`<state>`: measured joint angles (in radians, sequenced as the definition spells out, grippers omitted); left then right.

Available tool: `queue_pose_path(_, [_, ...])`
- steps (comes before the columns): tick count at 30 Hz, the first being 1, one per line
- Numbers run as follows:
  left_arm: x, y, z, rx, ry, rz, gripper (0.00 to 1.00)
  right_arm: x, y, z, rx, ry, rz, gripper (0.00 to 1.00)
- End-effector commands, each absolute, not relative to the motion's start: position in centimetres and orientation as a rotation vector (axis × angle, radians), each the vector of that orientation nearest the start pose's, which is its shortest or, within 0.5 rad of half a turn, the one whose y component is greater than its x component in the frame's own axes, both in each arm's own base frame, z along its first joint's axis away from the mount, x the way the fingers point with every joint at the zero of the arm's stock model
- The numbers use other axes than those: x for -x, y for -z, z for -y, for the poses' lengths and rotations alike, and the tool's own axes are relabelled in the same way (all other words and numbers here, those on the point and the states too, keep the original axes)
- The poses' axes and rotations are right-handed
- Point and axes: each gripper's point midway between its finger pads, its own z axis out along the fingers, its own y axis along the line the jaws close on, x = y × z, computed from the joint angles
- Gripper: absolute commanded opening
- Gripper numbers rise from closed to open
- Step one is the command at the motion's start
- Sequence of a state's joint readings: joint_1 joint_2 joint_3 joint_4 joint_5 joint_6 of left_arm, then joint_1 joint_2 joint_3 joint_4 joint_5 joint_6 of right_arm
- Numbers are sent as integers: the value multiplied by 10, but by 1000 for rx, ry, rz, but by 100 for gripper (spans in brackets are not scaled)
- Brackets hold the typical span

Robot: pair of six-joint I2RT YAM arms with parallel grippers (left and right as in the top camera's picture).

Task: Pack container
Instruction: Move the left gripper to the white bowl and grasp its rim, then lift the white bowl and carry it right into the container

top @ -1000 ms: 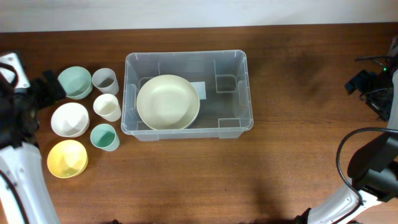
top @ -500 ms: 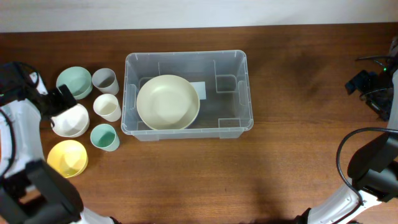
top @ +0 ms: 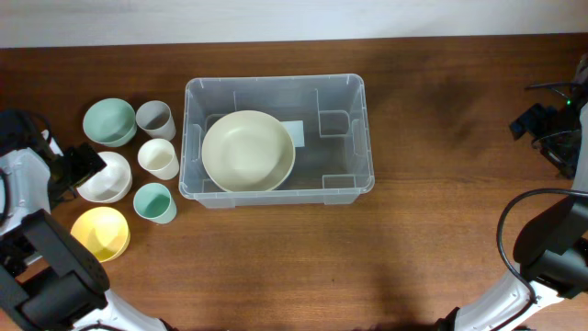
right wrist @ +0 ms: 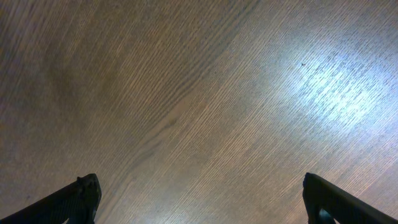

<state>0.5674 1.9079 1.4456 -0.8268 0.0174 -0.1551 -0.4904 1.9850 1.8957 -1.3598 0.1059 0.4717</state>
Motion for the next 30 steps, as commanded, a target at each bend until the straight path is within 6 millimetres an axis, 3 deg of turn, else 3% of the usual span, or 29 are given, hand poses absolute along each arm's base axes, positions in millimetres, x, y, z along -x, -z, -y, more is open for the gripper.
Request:
queue_pose_path(1, [-355, -70, -231, 1049, -77, -2667, 100, -349, -149, 207, -1415, 164, -2667, 99])
queue_pose_path(4, [-353, -64, -230, 1056, -71, -2684, 100, -349, -149, 207, -1415, 164, -2667, 99])
queue_pose_path(13, [-347, -20, -221, 1094, -5, -2790, 100, -349, -149, 207, -1415, 164, -2666, 99])
queue_pose_path(19, [-350, -18, -223, 1082, -8, -2786, 99, -349, -149, 207, -1415, 164, -2666, 99])
queue_pose_path(20, [-350, -18, -223, 1082, -8, -2786, 96, -349, -149, 207, -1415, 164, -2666, 99])
queue_pose_path(23, [-350, -18, -224, 1081, -9, -2783, 72, -349, -149, 207, -1415, 164, -2666, 99])
queue_pose_path(24, [-351, -18, -224, 1079, -11, -2779, 57, -349, -149, 207, -1415, 164, -2667, 99])
queue_pose_path(26, [-354, -20, -226, 1076, -14, -2770, 38, -349, -149, 207, -1415, 164, -2666, 99])
queue_pose_path(30, [-360, -30, -232, 1072, -23, -2747, 27, -349, -149, 207, -1415, 164, -2666, 99])
